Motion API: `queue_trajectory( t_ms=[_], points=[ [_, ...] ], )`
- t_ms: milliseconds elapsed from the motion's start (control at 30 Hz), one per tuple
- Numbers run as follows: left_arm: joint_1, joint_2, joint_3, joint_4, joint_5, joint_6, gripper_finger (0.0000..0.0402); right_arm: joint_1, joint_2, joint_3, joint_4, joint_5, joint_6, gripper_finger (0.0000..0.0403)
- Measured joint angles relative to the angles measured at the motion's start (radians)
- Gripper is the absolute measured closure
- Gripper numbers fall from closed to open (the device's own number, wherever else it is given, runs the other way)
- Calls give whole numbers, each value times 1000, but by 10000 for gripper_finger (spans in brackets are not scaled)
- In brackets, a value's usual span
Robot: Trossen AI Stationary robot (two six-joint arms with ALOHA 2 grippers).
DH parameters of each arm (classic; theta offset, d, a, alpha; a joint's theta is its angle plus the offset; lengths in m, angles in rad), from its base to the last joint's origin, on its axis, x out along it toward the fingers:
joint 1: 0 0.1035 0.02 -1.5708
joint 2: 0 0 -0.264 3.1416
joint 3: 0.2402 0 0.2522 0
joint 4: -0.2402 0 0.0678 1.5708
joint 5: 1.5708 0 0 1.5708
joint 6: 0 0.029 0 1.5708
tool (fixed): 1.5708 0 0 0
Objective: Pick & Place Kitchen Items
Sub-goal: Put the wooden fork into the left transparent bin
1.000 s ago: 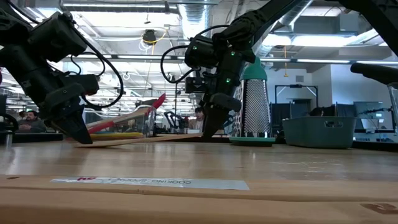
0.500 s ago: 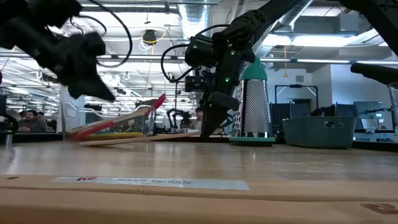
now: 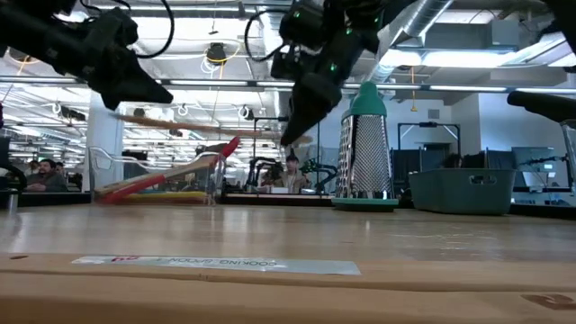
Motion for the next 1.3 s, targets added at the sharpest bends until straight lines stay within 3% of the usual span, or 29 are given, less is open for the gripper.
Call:
queue_trajectory(
  t_ms=[200,300,467,767,1033,1200,1300],
  points=[
    [0,-67,0,8,-304,141,400,9,-50,0,-25,107,4,307],
    [0,-103,0,8,-376,155,400,8,-55,-1,-28,149,17,307],
    [0,-131,0,9,-362,155,400,2,-50,-19,-9,220,21,307],
    [-60,-133,-20,8,-176,-22,400,-31,-45,-63,58,271,38,307],
    [-123,-112,-69,38,-167,-196,400,-19,-46,-63,203,328,12,307],
    [-123,-51,-151,247,-170,-225,400,15,-46,-63,307,410,-55,307],
    [-123,-18,-189,434,-211,-154,400,36,-46,-63,339,463,-86,307]
  ],
)
